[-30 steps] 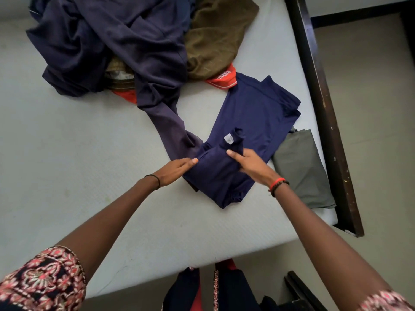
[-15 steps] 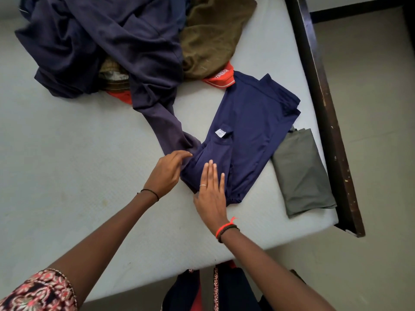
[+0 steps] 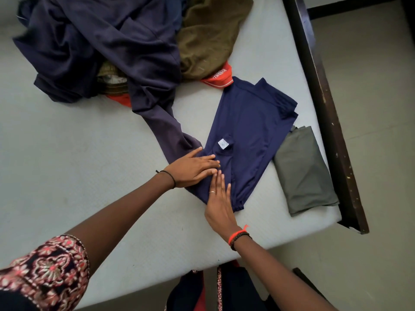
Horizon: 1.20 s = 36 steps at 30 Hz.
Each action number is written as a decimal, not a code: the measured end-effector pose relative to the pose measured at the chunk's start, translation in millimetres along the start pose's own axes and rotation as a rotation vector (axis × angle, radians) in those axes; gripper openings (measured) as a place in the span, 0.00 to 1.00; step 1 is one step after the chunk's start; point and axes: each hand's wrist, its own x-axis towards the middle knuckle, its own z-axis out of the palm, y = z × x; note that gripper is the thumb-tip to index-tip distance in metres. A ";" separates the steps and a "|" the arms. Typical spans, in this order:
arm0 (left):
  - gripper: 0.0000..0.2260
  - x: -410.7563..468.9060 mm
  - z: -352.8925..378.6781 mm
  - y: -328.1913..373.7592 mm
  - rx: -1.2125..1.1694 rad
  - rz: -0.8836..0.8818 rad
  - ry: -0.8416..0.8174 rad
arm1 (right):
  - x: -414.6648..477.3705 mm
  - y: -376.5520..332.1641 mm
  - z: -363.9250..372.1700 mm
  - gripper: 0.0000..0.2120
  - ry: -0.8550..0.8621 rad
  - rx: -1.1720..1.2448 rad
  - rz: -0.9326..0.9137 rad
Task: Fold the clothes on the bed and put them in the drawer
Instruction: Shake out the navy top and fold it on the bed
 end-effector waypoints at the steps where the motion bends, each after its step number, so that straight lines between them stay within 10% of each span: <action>1: 0.22 2.2 -0.6 0.2 0.005 -0.020 -0.066 | -7.7 2.3 -3.2 0.36 -0.068 0.024 -0.026; 5: 0.34 -1.0 7.0 0.6 -0.094 -0.096 -0.165 | -31.7 11.3 -25.1 0.35 -0.337 0.191 -0.081; 12: 0.18 -13.5 24.9 9.5 -0.489 -0.348 0.009 | -0.3 35.4 -101.0 0.04 -0.572 0.591 0.119; 22: 0.12 -4.9 32.6 6.9 -0.426 -0.489 0.171 | 89.1 78.5 -146.6 0.12 -0.702 0.811 0.272; 28: 0.15 2.5 32.7 17.7 -0.455 -0.663 0.326 | 106.9 88.3 -134.9 0.13 -0.254 0.543 0.139; 32: 0.17 5.3 32.4 22.1 -0.486 -0.729 0.343 | 75.8 80.4 -97.1 0.21 0.344 0.268 0.039; 36: 0.16 7.3 30.6 21.2 -0.538 -0.775 0.377 | 39.1 56.8 -46.8 0.41 0.248 -0.191 -0.233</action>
